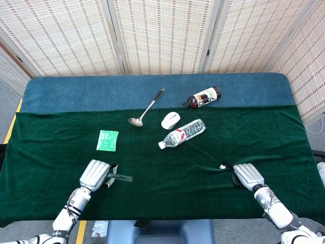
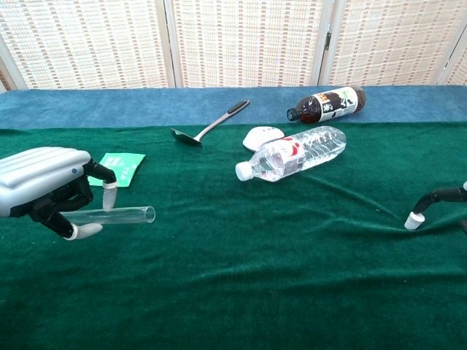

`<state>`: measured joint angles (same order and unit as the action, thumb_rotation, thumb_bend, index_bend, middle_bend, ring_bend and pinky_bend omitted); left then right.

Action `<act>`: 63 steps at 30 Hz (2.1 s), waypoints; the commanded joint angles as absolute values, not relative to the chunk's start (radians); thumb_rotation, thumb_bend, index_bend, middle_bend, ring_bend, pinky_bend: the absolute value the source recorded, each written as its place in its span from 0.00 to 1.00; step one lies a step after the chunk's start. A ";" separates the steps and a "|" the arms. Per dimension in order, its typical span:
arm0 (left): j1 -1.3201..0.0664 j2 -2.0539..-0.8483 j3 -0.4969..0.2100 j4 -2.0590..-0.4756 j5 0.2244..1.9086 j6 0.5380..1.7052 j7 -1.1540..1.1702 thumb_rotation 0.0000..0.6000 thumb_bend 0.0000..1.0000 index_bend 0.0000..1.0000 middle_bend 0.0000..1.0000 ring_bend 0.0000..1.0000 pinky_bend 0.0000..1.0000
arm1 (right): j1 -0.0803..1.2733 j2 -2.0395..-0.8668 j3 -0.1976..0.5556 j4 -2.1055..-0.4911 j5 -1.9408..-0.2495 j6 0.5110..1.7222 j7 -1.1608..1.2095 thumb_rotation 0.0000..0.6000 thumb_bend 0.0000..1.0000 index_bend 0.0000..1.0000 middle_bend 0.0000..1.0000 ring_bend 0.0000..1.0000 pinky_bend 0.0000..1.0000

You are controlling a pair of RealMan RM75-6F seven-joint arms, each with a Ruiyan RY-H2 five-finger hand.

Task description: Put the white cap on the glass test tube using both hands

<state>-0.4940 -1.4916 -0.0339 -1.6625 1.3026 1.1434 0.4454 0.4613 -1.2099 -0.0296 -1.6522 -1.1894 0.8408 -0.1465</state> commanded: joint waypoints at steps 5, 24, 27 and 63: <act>-0.492 -1.487 -0.035 -1.664 1.304 1.144 0.443 1.00 0.48 0.68 0.98 0.97 0.86 | 0.445 -1.194 -0.027 -1.679 -1.225 0.891 -0.140 1.00 0.86 0.19 0.92 1.00 1.00; -0.488 -1.483 -0.033 -1.669 1.304 1.143 0.439 1.00 0.47 0.68 0.98 0.97 0.86 | 0.386 -1.246 0.024 -1.616 -1.275 1.099 -0.228 1.00 0.26 0.26 0.93 1.00 1.00; -0.488 -1.480 -0.034 -1.673 1.304 1.143 0.442 1.00 0.47 0.68 0.98 0.97 0.86 | 0.391 -1.254 0.022 -1.605 -1.289 1.089 -0.226 1.00 0.25 0.27 0.95 1.00 1.00; -0.496 -1.487 -0.041 -1.674 1.273 1.125 0.466 1.00 0.48 0.68 0.98 0.97 0.86 | 0.457 -1.340 0.032 -1.480 -1.321 1.005 -0.336 1.00 0.23 0.44 1.00 1.00 1.00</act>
<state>-0.4956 -1.4870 -0.0413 -1.6745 1.2730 1.1250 0.4661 0.4520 -1.3338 0.0299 -1.4866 -1.3261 1.0120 -0.3316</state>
